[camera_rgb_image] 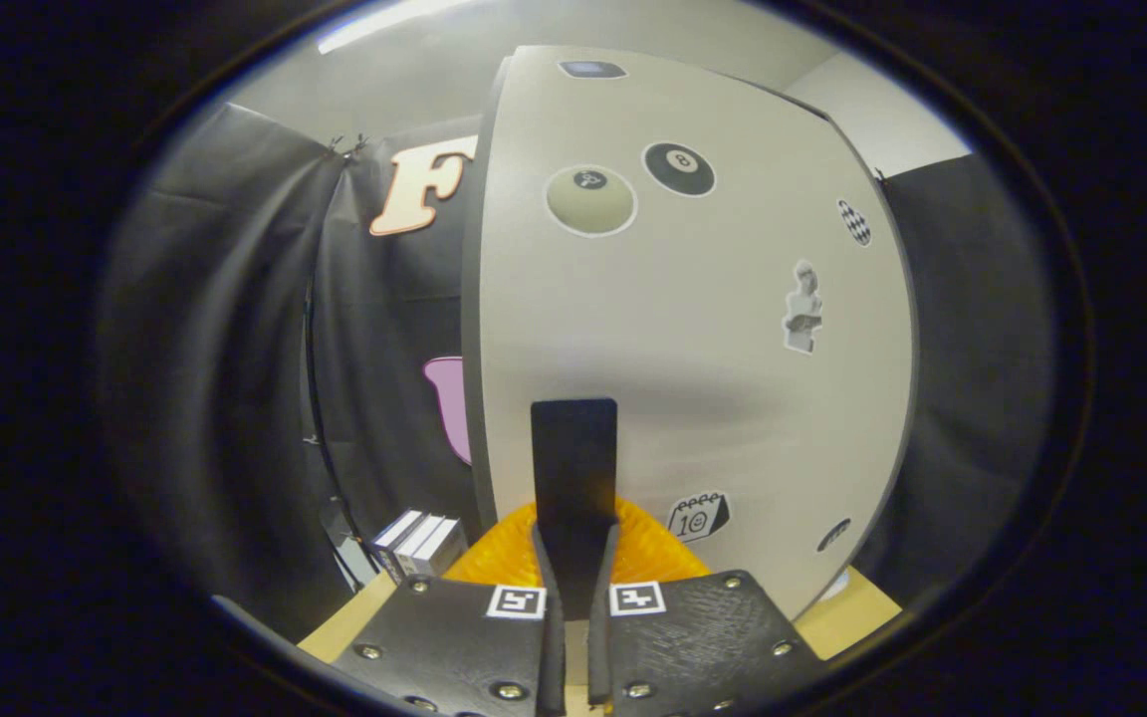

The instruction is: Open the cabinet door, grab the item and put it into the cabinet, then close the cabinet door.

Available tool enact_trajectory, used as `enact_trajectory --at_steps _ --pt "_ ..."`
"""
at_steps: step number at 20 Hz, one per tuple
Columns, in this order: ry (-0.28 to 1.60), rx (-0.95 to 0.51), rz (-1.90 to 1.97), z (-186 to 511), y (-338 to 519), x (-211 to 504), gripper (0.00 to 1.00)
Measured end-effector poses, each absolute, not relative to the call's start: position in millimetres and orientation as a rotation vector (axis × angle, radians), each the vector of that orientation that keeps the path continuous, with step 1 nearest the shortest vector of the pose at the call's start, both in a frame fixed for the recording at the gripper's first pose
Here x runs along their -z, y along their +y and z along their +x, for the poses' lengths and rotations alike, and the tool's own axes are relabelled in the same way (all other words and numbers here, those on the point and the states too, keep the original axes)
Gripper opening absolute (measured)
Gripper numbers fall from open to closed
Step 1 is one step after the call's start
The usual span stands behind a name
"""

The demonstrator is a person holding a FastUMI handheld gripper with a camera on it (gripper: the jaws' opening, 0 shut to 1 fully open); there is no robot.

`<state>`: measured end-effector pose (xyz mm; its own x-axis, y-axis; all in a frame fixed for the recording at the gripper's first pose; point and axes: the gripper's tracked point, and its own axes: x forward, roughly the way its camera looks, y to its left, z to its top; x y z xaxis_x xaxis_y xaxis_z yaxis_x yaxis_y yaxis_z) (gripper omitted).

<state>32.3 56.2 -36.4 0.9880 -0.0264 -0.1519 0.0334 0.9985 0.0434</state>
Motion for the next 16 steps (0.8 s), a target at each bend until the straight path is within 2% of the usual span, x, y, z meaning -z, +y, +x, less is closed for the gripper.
enact_trajectory --at_steps 5,16 --pt "0.195 0.018 0.069 -6.6 43.6 32.0 0.09" --pt "0.227 0.193 0.105 -64.4 0.4 23.6 0.09"
